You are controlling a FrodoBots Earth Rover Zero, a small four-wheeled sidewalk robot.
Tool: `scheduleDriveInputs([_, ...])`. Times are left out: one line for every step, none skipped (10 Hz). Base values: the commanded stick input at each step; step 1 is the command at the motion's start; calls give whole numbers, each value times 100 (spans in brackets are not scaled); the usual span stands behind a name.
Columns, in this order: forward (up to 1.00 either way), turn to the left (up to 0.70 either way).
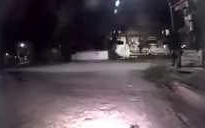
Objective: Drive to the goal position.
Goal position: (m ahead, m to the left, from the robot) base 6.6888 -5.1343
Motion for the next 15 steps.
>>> scheduleDriveInputs([60, -15])
scheduleDriveInputs([60, -44])
scheduleDriveInputs([60, -60])
scheduleDriveInputs([60, -40])
scheduleDriveInputs([60, -14])
scheduleDriveInputs([60, 0])
scheduleDriveInputs([60, 0])
scheduleDriveInputs([60, 0])
scheduleDriveInputs([60, 0])
scheduleDriveInputs([60, 0])
scheduleDriveInputs([60, 0])
scheduleDriveInputs([60, 0])
scheduleDriveInputs([60, 0])
scheduleDriveInputs([60, 0])
scheduleDriveInputs([60, 0])
